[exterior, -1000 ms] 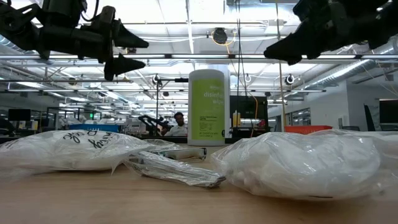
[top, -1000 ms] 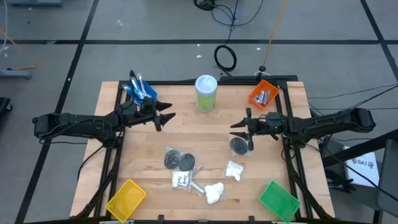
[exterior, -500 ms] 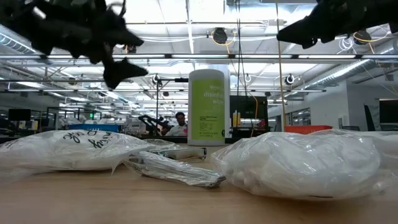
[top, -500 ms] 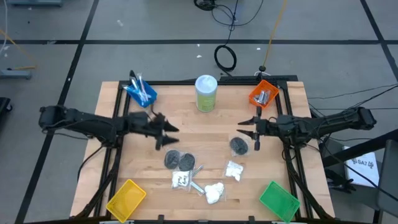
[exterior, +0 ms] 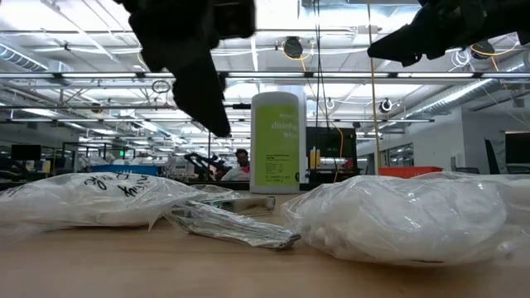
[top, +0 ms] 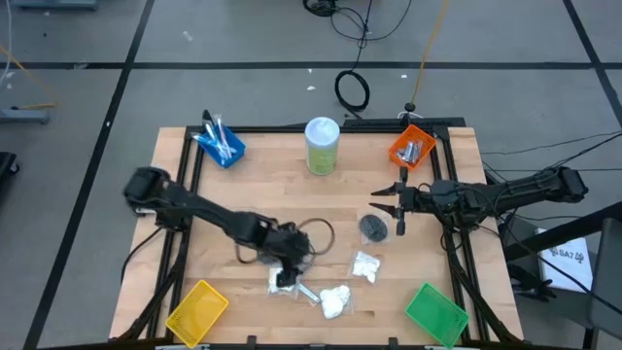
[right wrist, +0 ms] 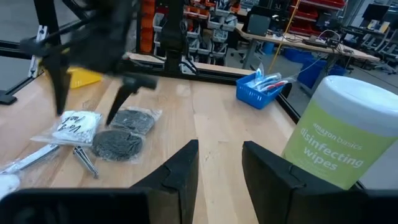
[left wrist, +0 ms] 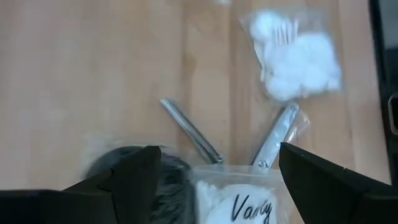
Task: Pick & Place Travel size toiletries
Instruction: Put the nail cutter into the orange bin
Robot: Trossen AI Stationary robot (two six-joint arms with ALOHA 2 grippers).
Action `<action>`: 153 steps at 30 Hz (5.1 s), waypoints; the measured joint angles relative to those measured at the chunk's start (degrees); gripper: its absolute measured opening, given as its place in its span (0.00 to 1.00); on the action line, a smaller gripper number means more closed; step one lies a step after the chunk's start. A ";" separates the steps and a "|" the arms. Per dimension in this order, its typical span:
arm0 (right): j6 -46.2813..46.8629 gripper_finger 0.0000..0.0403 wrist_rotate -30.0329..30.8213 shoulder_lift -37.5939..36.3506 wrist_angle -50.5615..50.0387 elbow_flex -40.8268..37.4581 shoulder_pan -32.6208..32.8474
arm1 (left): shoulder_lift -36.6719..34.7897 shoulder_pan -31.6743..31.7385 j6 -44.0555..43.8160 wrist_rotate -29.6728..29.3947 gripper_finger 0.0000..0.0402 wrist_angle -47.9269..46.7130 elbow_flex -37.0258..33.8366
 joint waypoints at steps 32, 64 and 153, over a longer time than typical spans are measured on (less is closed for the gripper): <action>1.38 0.29 -0.19 0.00 0.02 0.00 0.00 | 14.98 1.82 -12.39 0.14 0.40 -7.19 6.63; 1.49 0.29 -0.20 0.04 -0.18 -0.02 -0.02 | -5.35 4.74 17.43 -18.63 0.01 14.09 4.21; 7.29 0.08 10.44 19.78 4.31 5.88 -11.25 | -25.32 14.94 23.91 -15.61 0.77 20.57 -10.19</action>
